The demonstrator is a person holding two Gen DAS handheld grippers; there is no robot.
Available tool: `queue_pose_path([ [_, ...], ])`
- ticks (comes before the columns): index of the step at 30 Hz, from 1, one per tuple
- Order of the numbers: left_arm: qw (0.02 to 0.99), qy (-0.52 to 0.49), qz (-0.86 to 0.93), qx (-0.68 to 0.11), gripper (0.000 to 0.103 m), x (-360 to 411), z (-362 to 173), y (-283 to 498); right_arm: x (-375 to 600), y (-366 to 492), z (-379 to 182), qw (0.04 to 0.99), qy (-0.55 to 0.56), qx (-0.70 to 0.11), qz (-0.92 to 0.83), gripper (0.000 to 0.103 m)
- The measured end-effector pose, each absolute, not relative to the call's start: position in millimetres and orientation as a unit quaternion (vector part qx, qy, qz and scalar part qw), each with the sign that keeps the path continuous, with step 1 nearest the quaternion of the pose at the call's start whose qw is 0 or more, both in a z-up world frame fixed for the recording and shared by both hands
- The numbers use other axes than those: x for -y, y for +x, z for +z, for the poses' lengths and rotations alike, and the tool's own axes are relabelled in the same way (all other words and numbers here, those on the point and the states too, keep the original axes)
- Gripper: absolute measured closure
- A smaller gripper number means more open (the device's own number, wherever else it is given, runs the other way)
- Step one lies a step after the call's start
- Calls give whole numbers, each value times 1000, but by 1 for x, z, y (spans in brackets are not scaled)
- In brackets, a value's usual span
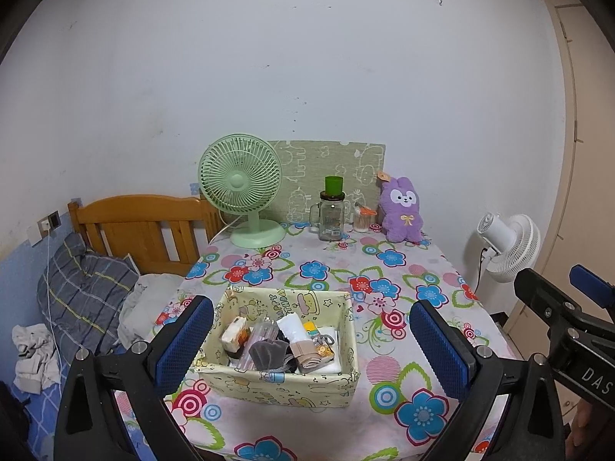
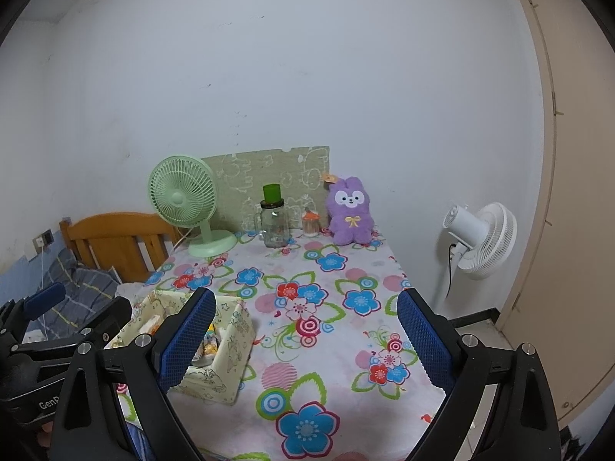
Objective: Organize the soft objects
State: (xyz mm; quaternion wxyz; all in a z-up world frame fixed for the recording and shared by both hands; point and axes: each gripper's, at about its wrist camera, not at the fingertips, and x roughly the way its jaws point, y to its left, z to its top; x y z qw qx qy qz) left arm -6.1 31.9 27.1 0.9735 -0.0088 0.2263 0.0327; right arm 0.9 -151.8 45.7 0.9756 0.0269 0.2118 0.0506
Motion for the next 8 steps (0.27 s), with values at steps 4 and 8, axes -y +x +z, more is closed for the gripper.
queue_pose_path([
  [4,974,-9,32,-226,0,-32,27,-6,152,2,46,975,26,-213,50,6],
  [8,973,-9,33,-226,0,-32,27,-6,151,2,45,975,26,-213,50,6],
])
